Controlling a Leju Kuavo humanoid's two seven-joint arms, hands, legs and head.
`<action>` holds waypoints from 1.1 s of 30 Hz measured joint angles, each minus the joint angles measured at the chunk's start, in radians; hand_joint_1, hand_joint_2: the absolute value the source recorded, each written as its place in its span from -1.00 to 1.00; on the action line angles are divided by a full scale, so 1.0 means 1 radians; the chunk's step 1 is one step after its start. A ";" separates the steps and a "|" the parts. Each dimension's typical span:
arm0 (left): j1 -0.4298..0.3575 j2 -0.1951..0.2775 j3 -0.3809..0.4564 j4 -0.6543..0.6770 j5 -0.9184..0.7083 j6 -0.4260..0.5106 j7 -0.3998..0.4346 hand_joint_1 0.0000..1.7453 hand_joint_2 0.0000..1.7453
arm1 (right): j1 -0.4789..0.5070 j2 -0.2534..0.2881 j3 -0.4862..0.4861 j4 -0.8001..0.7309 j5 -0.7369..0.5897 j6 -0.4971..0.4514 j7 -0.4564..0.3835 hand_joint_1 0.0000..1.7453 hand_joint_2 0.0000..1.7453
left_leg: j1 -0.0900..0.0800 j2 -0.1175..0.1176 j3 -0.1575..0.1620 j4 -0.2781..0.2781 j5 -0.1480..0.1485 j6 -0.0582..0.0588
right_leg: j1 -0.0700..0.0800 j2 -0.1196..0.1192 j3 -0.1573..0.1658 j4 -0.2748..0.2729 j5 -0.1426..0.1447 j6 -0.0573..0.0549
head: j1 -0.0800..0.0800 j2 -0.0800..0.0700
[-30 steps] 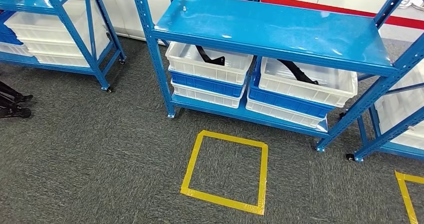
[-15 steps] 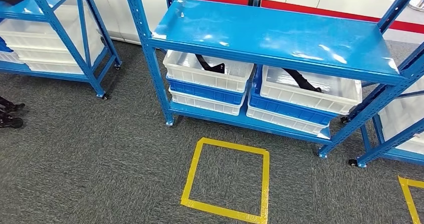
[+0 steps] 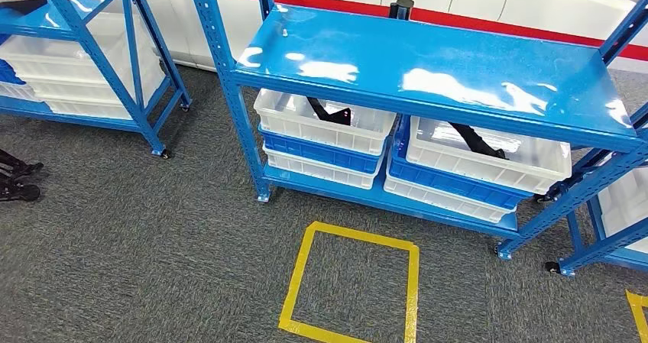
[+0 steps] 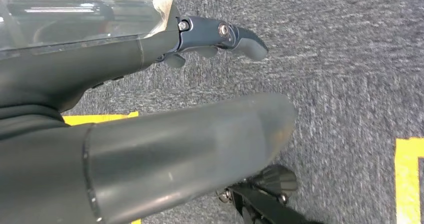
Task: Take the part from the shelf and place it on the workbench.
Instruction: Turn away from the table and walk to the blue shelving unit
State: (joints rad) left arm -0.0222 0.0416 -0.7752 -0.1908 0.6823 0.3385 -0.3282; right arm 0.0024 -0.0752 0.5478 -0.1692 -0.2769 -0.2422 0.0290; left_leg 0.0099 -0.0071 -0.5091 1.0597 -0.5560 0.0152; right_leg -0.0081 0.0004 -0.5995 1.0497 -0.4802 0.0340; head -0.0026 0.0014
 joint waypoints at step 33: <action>-0.010 0.002 -0.006 0.000 0.016 0.009 0.040 -1.00 -1.00 | -0.004 0.002 0.002 0.000 0.004 -0.008 -0.005 -1.00 -1.00 | -0.004 0.091 -0.010 -0.029 0.017 0.032 | -0.003 -0.054 0.027 -0.016 0.004 0.011 | 0.000 0.000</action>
State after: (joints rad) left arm -0.0318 0.0438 -0.7816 -0.1911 0.6985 0.3471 -0.2885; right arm -0.0011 -0.0732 0.5498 -0.1694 -0.2725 -0.2502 0.0241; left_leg 0.0062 0.0842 -0.5189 1.0308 -0.5393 0.0473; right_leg -0.0107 -0.0537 -0.5724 1.0336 -0.4760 0.0448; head -0.0023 0.0015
